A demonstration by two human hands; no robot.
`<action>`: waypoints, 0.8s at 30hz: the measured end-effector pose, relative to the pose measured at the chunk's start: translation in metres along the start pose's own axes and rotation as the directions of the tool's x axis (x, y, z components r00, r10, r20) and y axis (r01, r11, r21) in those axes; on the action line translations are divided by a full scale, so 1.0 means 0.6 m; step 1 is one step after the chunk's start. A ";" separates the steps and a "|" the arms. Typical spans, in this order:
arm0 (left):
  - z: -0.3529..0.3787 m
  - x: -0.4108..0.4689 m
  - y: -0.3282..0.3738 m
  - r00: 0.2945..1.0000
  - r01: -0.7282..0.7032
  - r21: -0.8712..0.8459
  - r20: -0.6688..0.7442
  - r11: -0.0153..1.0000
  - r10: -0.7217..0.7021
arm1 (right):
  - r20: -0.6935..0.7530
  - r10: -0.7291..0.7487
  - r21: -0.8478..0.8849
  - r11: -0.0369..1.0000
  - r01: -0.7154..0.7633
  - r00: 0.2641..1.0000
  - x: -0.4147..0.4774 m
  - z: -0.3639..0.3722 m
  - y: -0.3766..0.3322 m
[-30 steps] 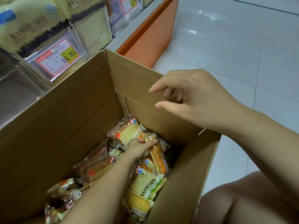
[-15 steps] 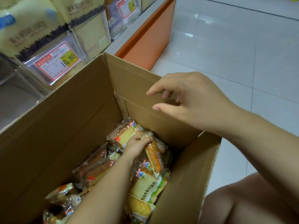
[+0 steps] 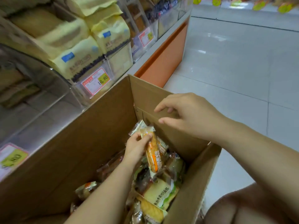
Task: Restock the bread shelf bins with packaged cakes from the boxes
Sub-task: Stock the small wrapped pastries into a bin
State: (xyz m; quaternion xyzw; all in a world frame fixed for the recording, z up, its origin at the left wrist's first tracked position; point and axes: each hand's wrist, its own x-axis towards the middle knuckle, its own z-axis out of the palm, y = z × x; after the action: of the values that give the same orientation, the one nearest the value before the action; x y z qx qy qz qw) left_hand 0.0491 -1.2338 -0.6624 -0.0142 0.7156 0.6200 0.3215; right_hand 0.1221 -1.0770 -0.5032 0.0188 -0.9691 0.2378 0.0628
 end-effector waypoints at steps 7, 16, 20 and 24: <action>-0.062 -0.113 0.121 0.979 -0.199 0.052 -0.023 0.979 0.201 | 0.120 0.042 0.106 0.993 -0.055 0.992 -0.004 0.012 -0.065; -0.169 -0.324 0.220 0.824 -0.528 0.122 -0.168 0.841 0.542 | 0.091 -0.065 0.351 0.936 0.029 0.994 -0.030 0.010 -0.239; -0.229 -0.413 0.246 0.690 -0.599 0.328 -0.252 0.730 0.679 | 0.071 -0.167 0.456 0.882 0.117 0.983 -0.030 0.000 -0.343; -0.292 -0.489 0.258 0.579 -0.625 0.436 -0.298 0.648 0.759 | 0.039 -0.309 0.435 0.861 0.262 0.950 -0.018 -0.001 -0.442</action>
State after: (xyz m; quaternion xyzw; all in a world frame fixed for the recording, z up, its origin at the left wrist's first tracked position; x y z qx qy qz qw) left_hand 0.1392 -1.4661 -0.3818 0.1704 0.7973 0.5647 -0.1284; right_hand 0.1505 -1.3117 -0.3822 0.1882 -0.8823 0.4297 0.0397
